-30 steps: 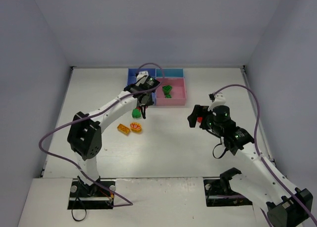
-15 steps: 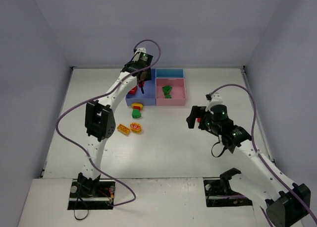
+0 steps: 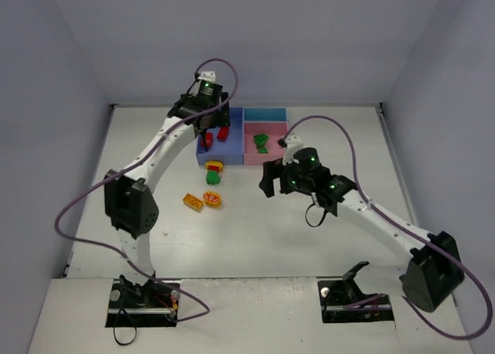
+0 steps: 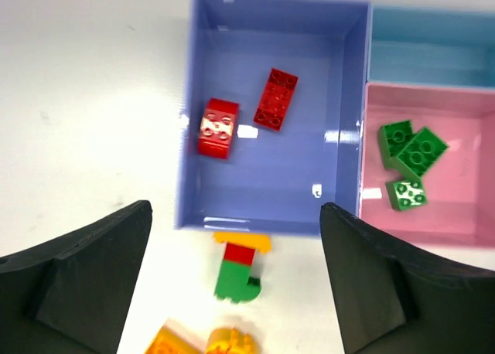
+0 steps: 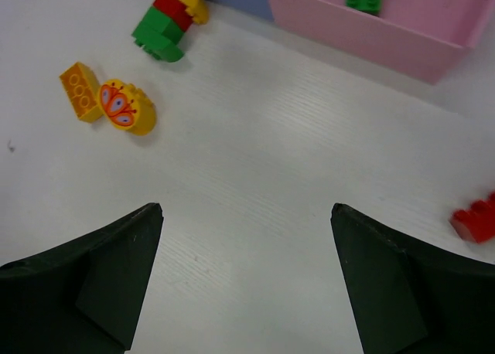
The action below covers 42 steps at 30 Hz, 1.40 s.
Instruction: Sort the legos into containers by color
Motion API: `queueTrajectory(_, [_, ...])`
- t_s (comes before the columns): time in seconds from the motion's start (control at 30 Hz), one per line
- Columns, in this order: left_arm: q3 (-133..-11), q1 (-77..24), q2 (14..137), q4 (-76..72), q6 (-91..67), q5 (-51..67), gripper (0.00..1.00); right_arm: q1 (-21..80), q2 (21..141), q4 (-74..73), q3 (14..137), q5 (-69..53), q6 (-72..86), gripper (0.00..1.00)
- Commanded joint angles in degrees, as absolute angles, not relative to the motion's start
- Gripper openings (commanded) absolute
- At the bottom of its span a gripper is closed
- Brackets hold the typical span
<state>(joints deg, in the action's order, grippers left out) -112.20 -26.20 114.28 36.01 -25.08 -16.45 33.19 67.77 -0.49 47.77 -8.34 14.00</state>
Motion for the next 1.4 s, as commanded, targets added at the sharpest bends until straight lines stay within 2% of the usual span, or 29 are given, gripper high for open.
queueTrajectory(0.0, [-106.74, -23.65, 100.39, 34.19, -23.99, -18.81, 0.83, 37.43, 74.6, 6.32, 53.6, -11.42, 10.55, 0.87])
queueTrajectory(0.13, [-93.98, -21.01, 86.62, 34.98, -23.82, -18.81, 0.87, 41.83, 85.22, 7.82, 58.7, -12.22, 8.27, 0.88])
queueTrajectory(0.33, [-76.24, -17.06, 70.26, 38.22, -25.58, -17.4, 0.87, 47.37, 99.19, 8.0, 68.19, -12.48, 3.18, 0.89])
queueTrajectory(0.47, [-69.45, -16.35, 63.12, 41.04, -26.98, -16.26, 0.87, 49.13, 105.98, 8.0, 73.9, -13.35, 0.97, 0.89])
queueTrajectory(0.63, [-64.17, -16.35, 57.05, 44.47, -28.74, -15.29, 0.87, 50.54, 113.36, 7.65, 79.35, -14.41, -1.23, 0.81])
queueTrajectory(0.87, [-60.91, -16.17, 54.67, 45.53, -29.09, -15.21, 0.87, 51.94, 118.3, 7.47, 81.65, -13.19, -1.93, 0.64])
queueTrajectory(0.93, [-60.65, -16.26, 54.93, 45.44, -29.0, -15.29, 0.87, 51.94, 118.65, 7.82, 81.91, -12.57, -1.93, 0.54])
queueTrajectory(0.97, [-60.64, -16.26, 55.02, 45.35, -29.0, -15.29, 0.87, 51.86, 118.65, 8.08, 81.83, -12.05, -2.02, 0.49])
queueTrajectory(1.0, [-60.56, -16.17, 55.11, 45.09, -28.92, -15.03, 0.87, 51.94, 118.48, 8.52, 81.83, -11.78, -2.11, 0.35])
queueTrajectory(1.07, [-60.56, -16.17, 55.46, 44.74, -28.83, -14.85, 0.87, 51.94, 116.9, 8.7, 81.74, -10.99, -2.37, 0.18])
queueTrajectory(1.1, [-60.56, -16.17, 55.46, 44.3, -28.65, -14.68, 0.87, 51.86, 116.02, 8.7, 81.48, -10.73, -2.46, 0.05])
queueTrajectory(1.13, [-60.56, -16.26, 55.72, 44.12, -28.65, -14.68, 0.87, 51.77, 113.75, 8.7, 81.21, -10.37, -2.63, 0.0])
queueTrajectory(1.37, [-60.47, -16.26, 57.74, 42.37, -27.95, -13.71, 0.87, 46.07, 103.46, 8.7, 81.73, -8.61, -3.34, 0.0])
